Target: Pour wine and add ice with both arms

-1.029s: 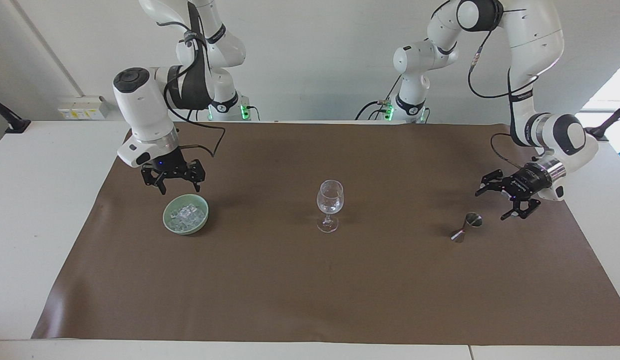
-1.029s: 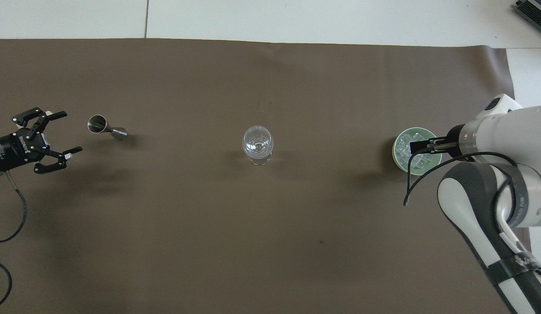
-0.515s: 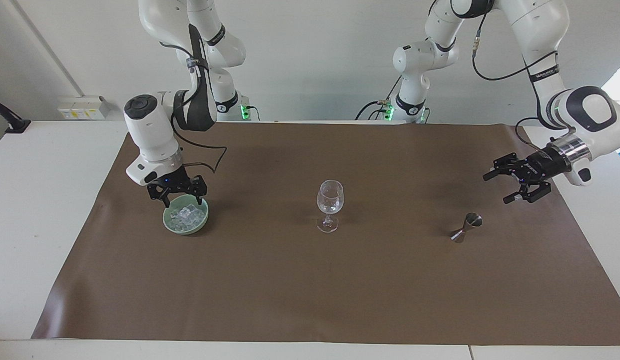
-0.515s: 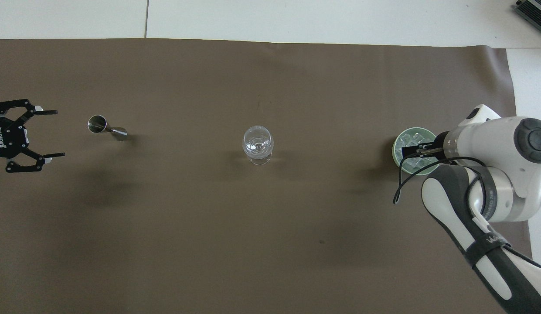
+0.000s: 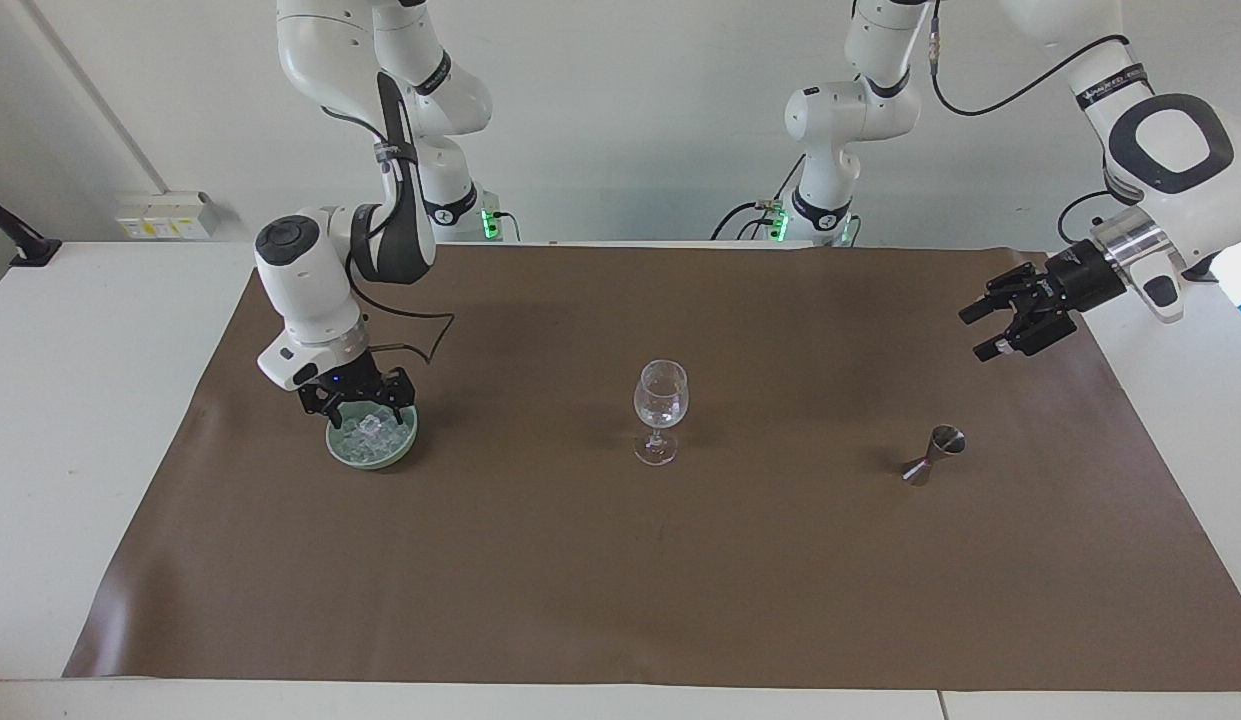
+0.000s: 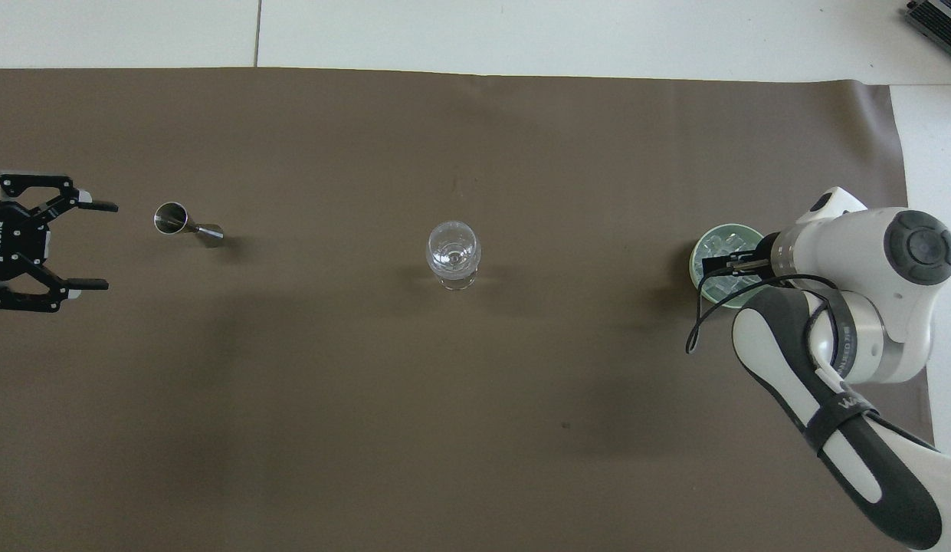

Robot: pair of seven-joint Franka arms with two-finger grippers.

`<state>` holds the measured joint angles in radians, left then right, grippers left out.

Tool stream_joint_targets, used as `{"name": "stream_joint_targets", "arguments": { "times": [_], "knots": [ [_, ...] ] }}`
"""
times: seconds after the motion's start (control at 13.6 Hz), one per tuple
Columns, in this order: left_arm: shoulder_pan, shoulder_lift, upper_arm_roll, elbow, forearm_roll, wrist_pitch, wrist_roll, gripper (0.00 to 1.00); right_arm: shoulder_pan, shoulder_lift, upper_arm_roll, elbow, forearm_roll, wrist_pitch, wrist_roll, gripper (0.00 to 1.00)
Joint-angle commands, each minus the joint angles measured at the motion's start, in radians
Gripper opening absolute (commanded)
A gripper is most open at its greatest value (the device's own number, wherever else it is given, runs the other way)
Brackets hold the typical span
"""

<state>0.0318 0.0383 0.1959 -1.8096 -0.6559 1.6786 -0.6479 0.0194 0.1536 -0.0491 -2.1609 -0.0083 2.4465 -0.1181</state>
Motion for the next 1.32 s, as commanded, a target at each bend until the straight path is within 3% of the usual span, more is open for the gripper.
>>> {"name": "stream_joint_targets", "arguments": {
  "times": [0.0, 0.07, 0.59, 0.66, 0.96, 1.25],
  "knots": [
    [-0.076, -0.044, 0.007, 0.006, 0.154, 0.022, 0.095, 1.0, -0.018, -0.009, 0.008, -0.022, -0.013, 0.02, -0.02, 0.84],
    [-0.084, -0.052, 0.007, 0.007, 0.194, 0.038, 0.149, 1.0, -0.018, -0.009, 0.009, -0.022, -0.013, 0.022, -0.018, 0.75],
    [-0.084, -0.058, 0.007, 0.055, 0.468, 0.087, 0.693, 1.0, -0.019, 0.003, 0.005, -0.02, -0.012, 0.06, -0.003, 0.73],
    [-0.084, -0.055, 0.007, 0.078, 0.493, 0.089, 0.741, 1.0, -0.019, 0.003, 0.005, -0.022, -0.012, 0.06, -0.003, 0.69],
    [-0.079, -0.057, 0.008, 0.174, 0.548, 0.066, 0.775, 1.0, -0.019, 0.003, -0.003, -0.022, -0.012, 0.06, 0.002, 0.54],
    [-0.084, -0.092, 0.007, 0.188, 0.556, -0.008, 0.766, 1.0, -0.018, 0.003, -0.002, -0.02, -0.012, 0.06, 0.034, 0.39]
  ]
}}
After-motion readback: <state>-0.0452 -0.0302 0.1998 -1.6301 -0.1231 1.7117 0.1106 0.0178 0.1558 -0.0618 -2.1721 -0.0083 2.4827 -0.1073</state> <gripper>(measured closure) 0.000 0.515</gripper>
